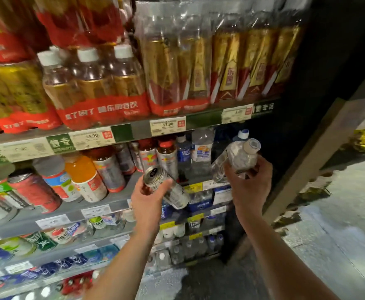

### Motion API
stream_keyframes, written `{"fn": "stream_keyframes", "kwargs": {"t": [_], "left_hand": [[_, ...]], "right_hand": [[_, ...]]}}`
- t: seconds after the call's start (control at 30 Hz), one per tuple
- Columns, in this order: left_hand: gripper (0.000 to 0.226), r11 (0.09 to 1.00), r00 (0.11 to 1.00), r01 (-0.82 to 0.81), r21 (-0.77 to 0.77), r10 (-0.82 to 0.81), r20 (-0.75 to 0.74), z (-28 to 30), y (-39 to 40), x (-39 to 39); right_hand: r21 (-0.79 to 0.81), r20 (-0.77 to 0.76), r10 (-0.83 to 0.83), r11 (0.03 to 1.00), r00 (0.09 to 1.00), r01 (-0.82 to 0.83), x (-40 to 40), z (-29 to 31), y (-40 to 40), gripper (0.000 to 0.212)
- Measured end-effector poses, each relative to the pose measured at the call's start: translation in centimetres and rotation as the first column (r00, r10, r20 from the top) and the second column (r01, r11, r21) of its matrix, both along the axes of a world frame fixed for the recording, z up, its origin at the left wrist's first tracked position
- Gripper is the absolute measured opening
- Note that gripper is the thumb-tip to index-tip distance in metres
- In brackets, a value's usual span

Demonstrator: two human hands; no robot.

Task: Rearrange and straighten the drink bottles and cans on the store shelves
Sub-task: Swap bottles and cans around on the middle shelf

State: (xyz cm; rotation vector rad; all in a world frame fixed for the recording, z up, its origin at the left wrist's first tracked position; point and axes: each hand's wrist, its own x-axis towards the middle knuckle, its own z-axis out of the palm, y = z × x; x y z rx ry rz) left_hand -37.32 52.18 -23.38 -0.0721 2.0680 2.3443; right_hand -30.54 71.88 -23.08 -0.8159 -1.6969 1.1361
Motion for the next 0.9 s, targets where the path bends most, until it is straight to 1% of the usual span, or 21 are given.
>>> {"fn": "stream_keyframes", "kwargs": {"t": [0.17,0.27,0.3,0.43,0.6,0.73,0.9], "left_hand": [[0.035,0.995,0.995,-0.099,0.011,0.099,0.007,-0.1,2.2,0.8],[0.033,0.993,0.993,-0.119,0.019,0.119,0.004,0.0,2.6,1.4],[0.032,0.992,0.992,-0.127,0.014,0.127,0.006,-0.1,2.6,1.5],[0.031,0.987,0.986,-0.162,-0.015,0.162,0.023,0.0,2.7,1.6],[0.028,0.984,0.985,-0.174,-0.026,0.174,0.008,-0.1,2.7,1.6],[0.026,0.987,0.987,-0.162,-0.02,0.162,0.001,-0.3,2.7,1.6],[0.03,0.989,0.989,-0.149,-0.016,0.149,0.001,-0.6,2.9,1.3]], "right_hand": [[-0.069,0.032,0.072,0.995,0.997,-0.07,-2.0,-0.2,2.2,0.059],[0.033,0.112,0.089,0.995,0.99,-0.093,-3.3,-0.2,2.9,0.052],[0.061,0.121,0.091,0.993,0.988,-0.099,-3.8,-0.4,3.1,0.054],[0.061,0.115,0.12,0.99,0.986,-0.127,-5.1,-0.7,4.0,0.057],[0.154,0.14,0.094,0.981,0.986,-0.116,-6.9,0.0,4.1,0.065],[0.121,0.208,0.081,0.987,0.975,-0.108,-7.8,-0.4,4.1,0.076],[0.19,0.298,0.061,0.974,0.953,-0.122,-8.1,-0.4,4.3,0.076]]}}
